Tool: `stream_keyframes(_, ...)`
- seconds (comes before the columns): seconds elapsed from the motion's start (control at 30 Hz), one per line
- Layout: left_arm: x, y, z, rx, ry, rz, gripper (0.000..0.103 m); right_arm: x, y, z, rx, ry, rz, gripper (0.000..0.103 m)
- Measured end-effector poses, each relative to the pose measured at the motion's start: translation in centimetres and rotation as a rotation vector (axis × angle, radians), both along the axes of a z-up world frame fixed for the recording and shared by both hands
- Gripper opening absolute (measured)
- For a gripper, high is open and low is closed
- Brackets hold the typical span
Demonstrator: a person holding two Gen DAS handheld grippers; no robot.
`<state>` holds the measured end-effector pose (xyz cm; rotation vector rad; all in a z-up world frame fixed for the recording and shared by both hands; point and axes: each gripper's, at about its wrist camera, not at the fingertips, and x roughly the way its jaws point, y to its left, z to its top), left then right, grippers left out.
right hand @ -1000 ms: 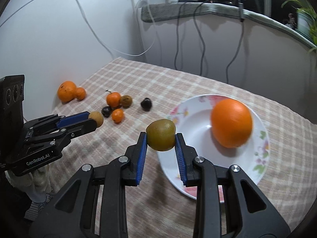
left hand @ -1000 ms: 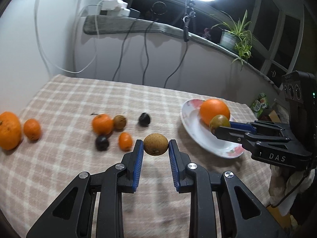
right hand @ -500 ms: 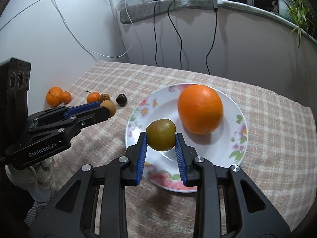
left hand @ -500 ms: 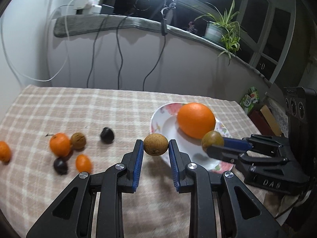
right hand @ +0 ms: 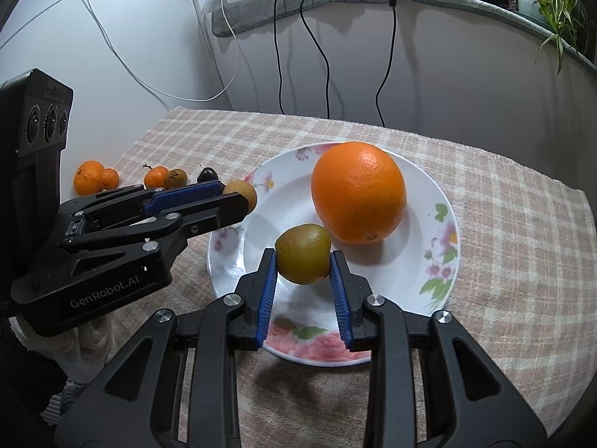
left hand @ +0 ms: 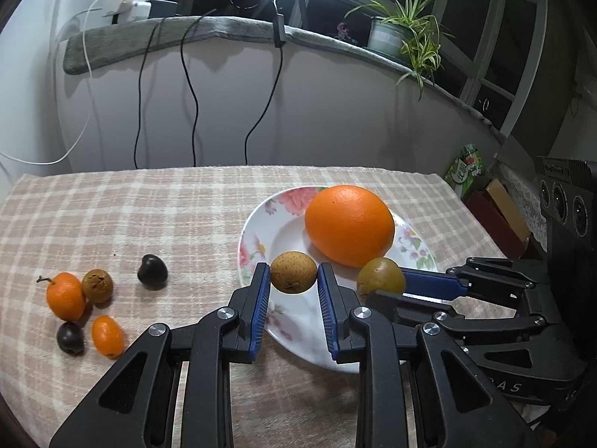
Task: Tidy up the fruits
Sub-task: 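Carry both kiwis onto the plate and open both grippers, then grasp a dark plum with the right gripper while the left gripper grasps another plum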
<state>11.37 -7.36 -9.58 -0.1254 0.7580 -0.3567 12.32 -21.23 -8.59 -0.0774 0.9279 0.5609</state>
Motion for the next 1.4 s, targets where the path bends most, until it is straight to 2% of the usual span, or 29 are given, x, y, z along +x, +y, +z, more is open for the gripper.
stream_keyframes(0.4, -0.1, -0.1, 0.6, 0.000, -0.014, -0.004, 0.025, -0.1, 0.3, 0.0, -0.014, -0.001, -0.001, 0.031)
stream_keyframes(0.43, -0.1, -0.1, 0.6, 0.001, -0.014, -0.003, 0.025, -0.1, 0.3, 0.1, -0.017, -0.003, -0.003, 0.037)
stream_keyframes(0.47, -0.1, -0.1, 0.7, 0.002, -0.015, -0.001, 0.025, -0.2, 0.3, 0.2, -0.022, -0.013, -0.010, 0.050)
stream_keyframes(0.53, -0.2, 0.0, 0.8, 0.001, -0.017, 0.000, 0.026, -0.4, 0.1, 0.6, -0.025, -0.034, -0.018, 0.065)
stream_keyframes(0.67, -0.5, 0.2, 1.1, -0.002, -0.027, 0.009, 0.027, -0.6, 0.1, 1.2, -0.026, -0.052, -0.022, 0.069)
stream_keyframes(0.77, -0.7, 0.5, 1.4, -0.001, -0.038, 0.018, 0.039, -0.6, 0.0, 1.5, -0.036, -0.064, -0.031, 0.075)
stream_keyframes(0.83, -0.9, 0.5, 1.6, 0.002, -0.043, 0.021, 0.042, -0.7, 0.0, 1.7, -0.033, -0.065, -0.033, 0.076)
stream_keyframes(1.13, -1.9, 1.5, 2.5, 0.009, -0.075, 0.043, 0.042, -0.8, 0.8, 2.5, -0.039, -0.087, -0.014, 0.077)
stream_keyframes(1.4, -3.1, 4.2, 2.9, 0.011, -0.089, 0.097, 0.042, -0.2, 2.4, 3.4, -0.037, -0.110, 0.038, 0.077)
